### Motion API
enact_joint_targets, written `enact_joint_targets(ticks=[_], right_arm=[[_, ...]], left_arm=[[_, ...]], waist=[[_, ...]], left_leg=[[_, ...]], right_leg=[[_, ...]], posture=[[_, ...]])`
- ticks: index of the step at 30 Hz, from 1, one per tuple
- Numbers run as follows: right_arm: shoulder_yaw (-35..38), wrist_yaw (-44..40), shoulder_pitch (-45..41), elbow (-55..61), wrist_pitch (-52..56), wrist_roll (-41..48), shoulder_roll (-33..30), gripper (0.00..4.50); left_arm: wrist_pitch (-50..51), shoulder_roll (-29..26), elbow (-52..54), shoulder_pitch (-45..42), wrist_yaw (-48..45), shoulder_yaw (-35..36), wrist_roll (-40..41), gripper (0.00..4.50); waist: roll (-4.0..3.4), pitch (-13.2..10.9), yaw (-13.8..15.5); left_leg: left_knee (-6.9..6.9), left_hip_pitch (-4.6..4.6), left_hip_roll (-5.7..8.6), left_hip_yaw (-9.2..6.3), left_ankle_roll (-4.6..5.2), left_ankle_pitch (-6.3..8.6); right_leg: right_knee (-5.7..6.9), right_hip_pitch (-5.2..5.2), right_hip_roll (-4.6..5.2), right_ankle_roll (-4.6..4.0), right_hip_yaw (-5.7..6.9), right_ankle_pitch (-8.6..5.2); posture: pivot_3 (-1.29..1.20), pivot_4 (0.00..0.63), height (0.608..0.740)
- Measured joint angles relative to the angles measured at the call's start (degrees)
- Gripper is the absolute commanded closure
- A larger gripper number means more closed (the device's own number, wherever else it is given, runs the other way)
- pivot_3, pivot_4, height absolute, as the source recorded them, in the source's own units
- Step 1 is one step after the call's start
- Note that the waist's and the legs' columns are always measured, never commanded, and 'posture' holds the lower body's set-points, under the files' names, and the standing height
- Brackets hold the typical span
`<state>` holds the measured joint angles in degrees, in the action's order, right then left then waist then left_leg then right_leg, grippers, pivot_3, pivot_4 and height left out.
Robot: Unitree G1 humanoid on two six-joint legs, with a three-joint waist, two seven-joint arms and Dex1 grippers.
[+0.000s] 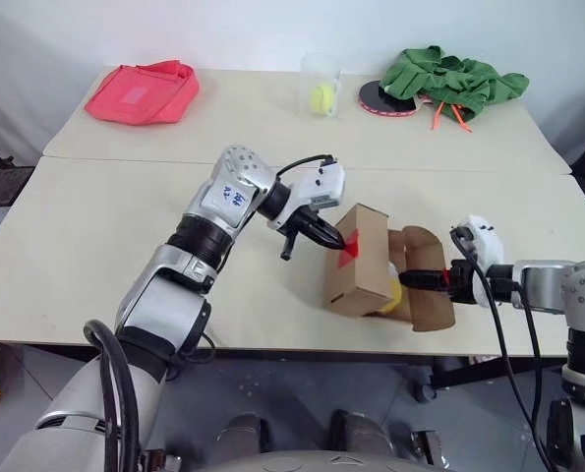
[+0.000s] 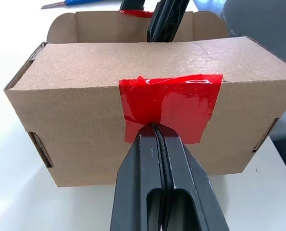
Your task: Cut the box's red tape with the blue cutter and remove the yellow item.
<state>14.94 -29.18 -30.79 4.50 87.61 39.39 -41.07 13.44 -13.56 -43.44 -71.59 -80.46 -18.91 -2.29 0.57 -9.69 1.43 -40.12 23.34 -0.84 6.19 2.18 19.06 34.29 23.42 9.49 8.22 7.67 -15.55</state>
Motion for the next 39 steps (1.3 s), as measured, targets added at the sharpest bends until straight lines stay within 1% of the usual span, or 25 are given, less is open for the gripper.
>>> enact_joint_targets(ticks=[5, 8, 16, 20, 21, 33, 39], right_arm=[[-0.02, 0.04, -0.13, 0.12, 0.11, -0.01, 0.16, 0.01], [-0.04, 0.19, -0.13, 0.17, 0.19, -0.08, 0.18, 0.54], [0.25, 1.36, 0.13, 0.12, 2.50, -1.30, 0.39, 3.18], [1.11, 1.86, 0.52, -0.17, 2.84, -2.31, 0.96, 4.37], [1.28, 1.86, 0.60, -0.24, 2.94, -2.36, 1.17, 4.48], [1.18, 2.44, 0.06, 0.52, 4.19, -2.41, 1.87, 4.48], [0.60, 2.42, -0.28, 2.14, 4.62, -1.21, 2.08, 4.48]], left_arm=[[0.29, 2.33, 0.23, 0.01, 0.88, -0.03, 0.07, 4.50], [0.60, 2.41, 1.14, 0.03, 0.84, -0.02, 0.24, 4.50], [1.33, 2.24, 2.91, 0.54, 0.83, -0.01, 0.83, 4.50], [1.40, 2.35, 2.91, 0.54, 0.92, 0.22, 0.85, 4.50], [1.41, 2.49, 2.91, 0.54, 0.92, 0.30, 0.89, 4.50], [0.82, 3.05, 2.87, 0.08, 1.81, 1.59, 2.00, 4.50], [1.32, 3.06, 3.23, -3.86, 2.00, 3.39, 3.44, 4.50]], waist=[[0.00, 0.00, -0.08], [0.00, 0.00, -0.07], [0.00, 0.00, -0.09], [0.00, 0.00, -0.11], [0.00, 0.00, -0.12], [0.00, 0.00, -0.20], [-0.01, 0.00, -0.19]], left_leg=[[0.01, -0.01, -0.01, 0.01, 0.00, 0.00], [0.02, -0.01, -0.01, 0.01, -0.01, -0.01], [0.03, -0.01, -0.01, 0.02, -0.02, -0.01], [0.03, -0.01, -0.01, 0.03, -0.02, -0.01], [0.03, -0.01, -0.01, 0.03, -0.02, -0.01], [0.04, -0.03, -0.02, 0.03, -0.03, -0.02], [0.04, -0.02, -0.02, 0.03, -0.03, -0.02]], right_leg=[[0.00, 0.01, 0.00, 0.00, 0.00, 0.00], [0.01, 0.01, 0.00, 0.00, 0.00, 0.00], [0.02, 0.04, 0.00, 0.00, 0.00, 0.00], [0.02, 0.04, 0.00, 0.00, 0.00, 0.00], [0.03, 0.05, 0.00, 0.00, 0.00, 0.00], [0.06, 0.05, 0.00, 0.00, 0.00, 0.00], [0.06, 0.06, 0.00, 0.00, -0.01, 0.00]], posture=[[0.00, 0.150, 0.740], [0.00, 0.150, 0.740], [0.00, 0.150, 0.740], [0.00, 0.150, 0.740], [0.00, 0.150, 0.740], [0.00, 0.150, 0.740], [0.00, 0.150, 0.740]])
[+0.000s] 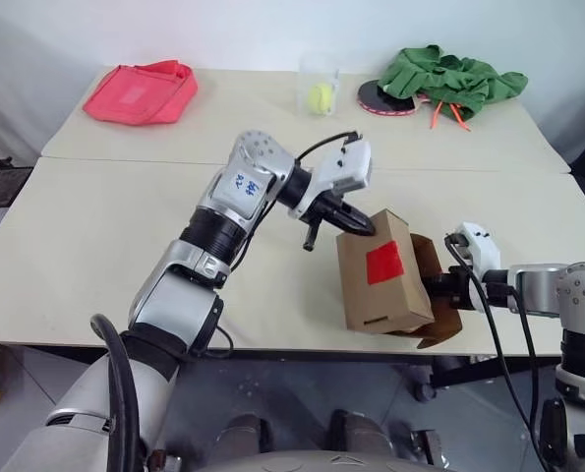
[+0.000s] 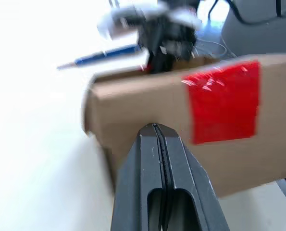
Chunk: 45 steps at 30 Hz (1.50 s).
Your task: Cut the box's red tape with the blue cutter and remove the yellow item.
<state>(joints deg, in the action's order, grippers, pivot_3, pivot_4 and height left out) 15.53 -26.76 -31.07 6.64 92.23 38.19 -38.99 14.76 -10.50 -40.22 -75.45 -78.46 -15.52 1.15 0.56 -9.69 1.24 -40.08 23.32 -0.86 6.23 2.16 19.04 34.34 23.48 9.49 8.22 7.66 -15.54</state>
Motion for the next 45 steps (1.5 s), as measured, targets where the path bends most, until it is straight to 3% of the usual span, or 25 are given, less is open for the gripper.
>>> enact_joint_targets(ticks=[10, 16, 26, 45], right_arm=[[-0.35, 3.21, -1.45, 1.15, 0.01, 3.03, 1.52, 4.48], [0.73, 9.53, -4.58, 1.25, 0.00, 7.01, 3.59, 4.48], [2.60, 18.24, -5.85, 0.39, 0.00, 12.97, 3.70, 4.48], [-2.78, 24.94, -12.28, -2.76, 0.03, 22.71, -1.17, 4.48]], left_arm=[[2.79, -0.27, 4.76, -0.45, -1.10, 0.37, 2.05, 4.50], [5.39, -2.94, 9.39, 0.08, -1.48, 0.58, 3.35, 4.50], [14.73, -10.82, 26.23, 10.99, -7.44, -4.23, 6.38, 4.50], [4.97, -13.65, 16.94, 13.59, -3.95, -6.77, 4.22, 4.50]], waist=[[-0.18, -0.11, -0.19], [-0.27, -0.16, -0.37], [-0.29, -0.17, -0.08], [-0.30, -0.16, -0.34]], left_leg=[[0.01, -0.02, -0.01, 0.08, -0.02, -0.01], [0.02, -0.02, -0.02, 0.13, -0.03, -0.02], [0.01, -0.03, -0.01, 0.12, -0.05, -0.03], [-0.05, -0.16, -0.05, 0.16, -0.06, -0.09]], right_leg=[[0.12, 0.08, 0.00, 0.00, -0.07, 0.00], [0.17, 0.14, 0.00, 0.00, -0.12, 0.00], [0.23, 0.15, 0.00, 0.00, -0.15, 0.00], [0.32, 0.11, 0.00, -0.02, -0.30, 0.00]], posture=[[0.00, 0.150, 0.740], [0.00, 0.150, 0.740], [0.00, 0.150, 0.740], [0.00, 0.150, 0.740]])
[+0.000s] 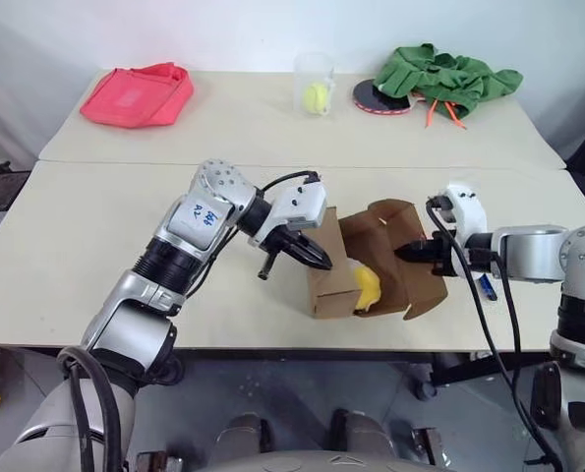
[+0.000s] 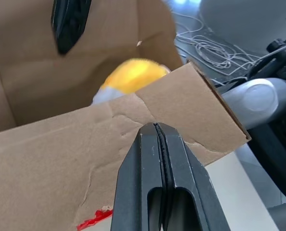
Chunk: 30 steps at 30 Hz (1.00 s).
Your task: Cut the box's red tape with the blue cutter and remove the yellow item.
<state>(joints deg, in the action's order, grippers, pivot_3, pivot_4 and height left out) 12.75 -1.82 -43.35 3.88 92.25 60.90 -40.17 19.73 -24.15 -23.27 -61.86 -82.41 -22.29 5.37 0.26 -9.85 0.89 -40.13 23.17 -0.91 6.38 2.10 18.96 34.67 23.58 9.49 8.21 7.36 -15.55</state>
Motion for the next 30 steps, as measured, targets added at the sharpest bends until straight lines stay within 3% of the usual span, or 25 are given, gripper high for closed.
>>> enact_joint_targets(ticks=[7, 18, 30], right_arm=[[-2.96, 6.55, -7.03, -1.79, 0.00, 8.68, -2.57, 4.48], [-2.66, 16.63, -7.11, -3.34, -0.04, 16.90, -3.19, 4.48], [-3.27, 18.81, -4.91, -4.96, -0.03, 18.15, -1.05, 4.48]], left_arm=[[0.41, -3.64, 0.28, 1.61, 1.33, 1.88, -0.07, 4.50], [3.94, -7.70, 0.79, 6.34, 4.25, 2.86, -2.65, 4.50], [6.05, -5.99, 0.23, 9.85, 7.34, 0.86, -4.51, 4.50]], waist=[[0.00, 0.00, -0.16], [-0.06, 0.07, 0.56], [0.04, -0.01, 0.20]], left_leg=[[-0.02, -0.08, -0.02, -0.29, 0.02, -0.01], [-0.07, -0.09, -0.02, -0.31, 0.20, -0.07], [0.13, 0.19, 0.07, 0.11, 0.16, -0.04]], right_leg=[[0.09, 0.02, 0.01, -0.01, -0.15, 0.00], [0.06, -0.07, 0.21, -0.02, -0.24, 0.01], [0.05, 0.21, 0.16, 0.01, 0.10, 0.02]], posture=[[0.00, 0.150, 0.740], [0.00, 0.150, 0.740], [0.00, 0.150, 0.740]])
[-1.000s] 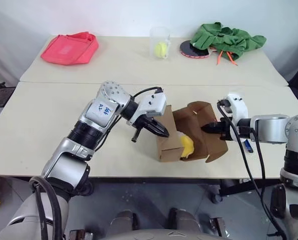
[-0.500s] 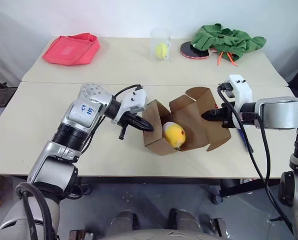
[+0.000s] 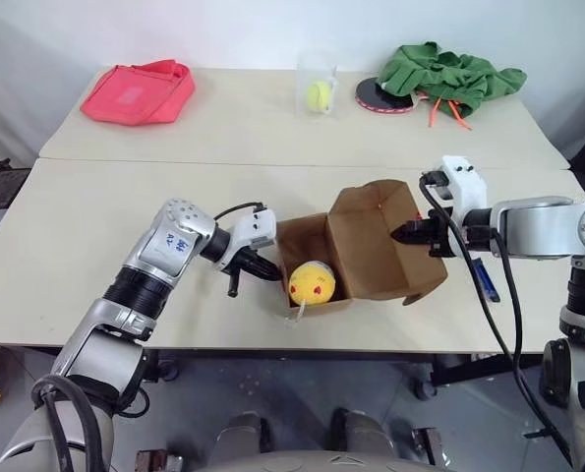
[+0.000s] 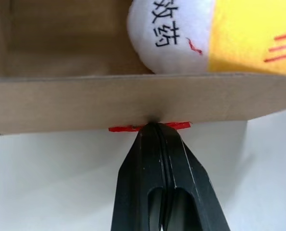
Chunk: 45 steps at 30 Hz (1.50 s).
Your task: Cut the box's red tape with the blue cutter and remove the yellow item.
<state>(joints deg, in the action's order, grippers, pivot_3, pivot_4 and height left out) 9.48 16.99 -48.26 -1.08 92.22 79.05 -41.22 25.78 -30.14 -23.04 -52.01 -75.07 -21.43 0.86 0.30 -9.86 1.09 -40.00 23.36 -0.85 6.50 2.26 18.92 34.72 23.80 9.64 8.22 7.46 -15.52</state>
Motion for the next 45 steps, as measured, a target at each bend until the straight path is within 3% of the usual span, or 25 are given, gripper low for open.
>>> enact_joint_targets(ticks=[22, 26, 36, 37, 45], right_arm=[[-2.73, -9.23, 1.62, -2.67, -1.83, -25.63, 11.13, 4.48], [-3.05, -11.38, 1.62, -0.94, -2.17, -29.68, 11.55, 3.55], [-4.34, -16.81, -1.64, 3.81, -0.02, -36.02, 11.67, 0.18], [-4.37, -17.33, -1.96, 3.98, -0.02, -36.43, 11.67, 0.01], [-4.40, -20.25, -2.23, 5.54, -0.01, -37.44, 10.26, 0.01]], left_arm=[[-5.47, 2.40, -11.21, -4.36, -0.10, 0.07, -2.60, 4.50], [-5.49, 2.40, -11.24, -4.36, -0.10, 0.14, -2.59, 4.50], [-5.48, 1.75, -13.61, -5.32, 0.52, 1.25, -2.73, 4.50], [-5.49, 1.16, -14.24, -5.75, 0.61, 1.35, -2.82, 4.50], [-5.82, -4.72, -20.83, -9.06, 1.69, 5.73, -3.07, 4.50]], waist=[[0.00, 0.00, -1.37], [0.00, 0.00, -1.39], [-0.01, 0.00, -1.40], [-0.01, 0.00, -1.41], [-0.01, 0.00, -1.44]], left_leg=[[0.02, -0.07, -0.01, 0.09, -0.03, -0.01], [0.01, -0.07, -0.01, 0.10, -0.04, -0.02], [0.03, -0.06, -0.01, 0.11, -0.04, -0.01], [0.04, -0.06, -0.01, 0.11, -0.04, -0.01], [0.08, -0.04, 0.00, 0.12, -0.07, 0.01]], right_leg=[[0.04, 0.00, -0.01, 0.00, -0.04, 0.00], [0.05, 0.01, -0.01, 0.00, -0.06, 0.00], [0.06, 0.04, -0.01, 0.00, -0.06, 0.00], [0.07, 0.05, -0.01, 0.00, -0.06, 0.00], [0.09, 0.12, -0.01, 0.00, -0.05, 0.00]], posture=[[0.00, 0.150, 0.740], [0.00, 0.150, 0.740], [0.00, 0.150, 0.740], [0.00, 0.150, 0.740], [0.00, 0.150, 0.740]])
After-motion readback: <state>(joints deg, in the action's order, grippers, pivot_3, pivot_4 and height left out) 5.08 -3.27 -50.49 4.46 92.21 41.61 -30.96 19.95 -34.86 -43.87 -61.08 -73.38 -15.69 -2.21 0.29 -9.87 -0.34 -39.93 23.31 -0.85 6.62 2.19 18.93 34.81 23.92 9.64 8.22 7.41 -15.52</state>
